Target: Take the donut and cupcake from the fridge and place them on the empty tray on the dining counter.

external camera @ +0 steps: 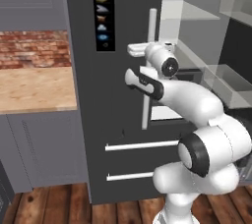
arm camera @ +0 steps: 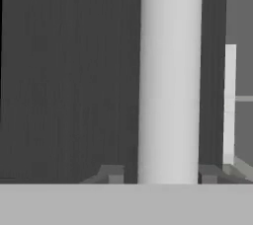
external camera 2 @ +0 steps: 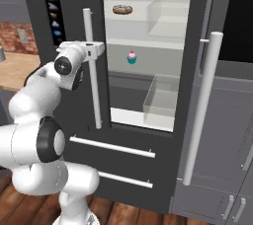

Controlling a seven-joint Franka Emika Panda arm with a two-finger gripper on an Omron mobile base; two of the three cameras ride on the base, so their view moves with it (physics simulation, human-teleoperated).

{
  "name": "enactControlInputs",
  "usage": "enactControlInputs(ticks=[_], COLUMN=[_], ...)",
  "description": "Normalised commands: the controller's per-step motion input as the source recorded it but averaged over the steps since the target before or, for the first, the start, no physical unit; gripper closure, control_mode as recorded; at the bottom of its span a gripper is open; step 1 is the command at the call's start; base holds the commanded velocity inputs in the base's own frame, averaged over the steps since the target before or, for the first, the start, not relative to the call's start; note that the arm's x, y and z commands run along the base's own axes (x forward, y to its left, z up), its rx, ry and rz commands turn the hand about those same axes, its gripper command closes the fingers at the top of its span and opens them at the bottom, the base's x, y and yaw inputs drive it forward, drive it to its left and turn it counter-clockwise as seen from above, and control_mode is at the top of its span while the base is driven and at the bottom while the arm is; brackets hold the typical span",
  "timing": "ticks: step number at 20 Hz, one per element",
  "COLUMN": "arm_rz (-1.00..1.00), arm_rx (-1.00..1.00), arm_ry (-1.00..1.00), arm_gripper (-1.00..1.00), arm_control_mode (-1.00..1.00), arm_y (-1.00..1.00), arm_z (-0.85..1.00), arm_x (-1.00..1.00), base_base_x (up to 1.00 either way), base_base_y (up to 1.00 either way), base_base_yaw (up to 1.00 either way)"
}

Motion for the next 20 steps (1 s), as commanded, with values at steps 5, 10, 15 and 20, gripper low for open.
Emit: enactControlInputs(ticks=[5,10,15,20], arm_rz=[0.02,-0.01,-0.02,-0.01], arm_rx=[0.0,0.01,0.07,0.14], arm_ry=[0.35,0.04,0.01,0.0], arm_gripper=[1.0,1.0,1.0,1.0], arm_control_mode=[-1.0,-1.0,-1.0,-1.0], arm_y=[1.0,1.0,1.0,1.0], arm_z=[0.08,-0.28,-0.33,-0.39], arm_x=[-0.99,-1.0,-1.0,-1.0], base_base_x=[0.0,0.0,0.0,0.0], base_base_y=[0.0,0.0,0.0,0.0], base_base_yaw=[0.0,0.0,0.0,0.0])
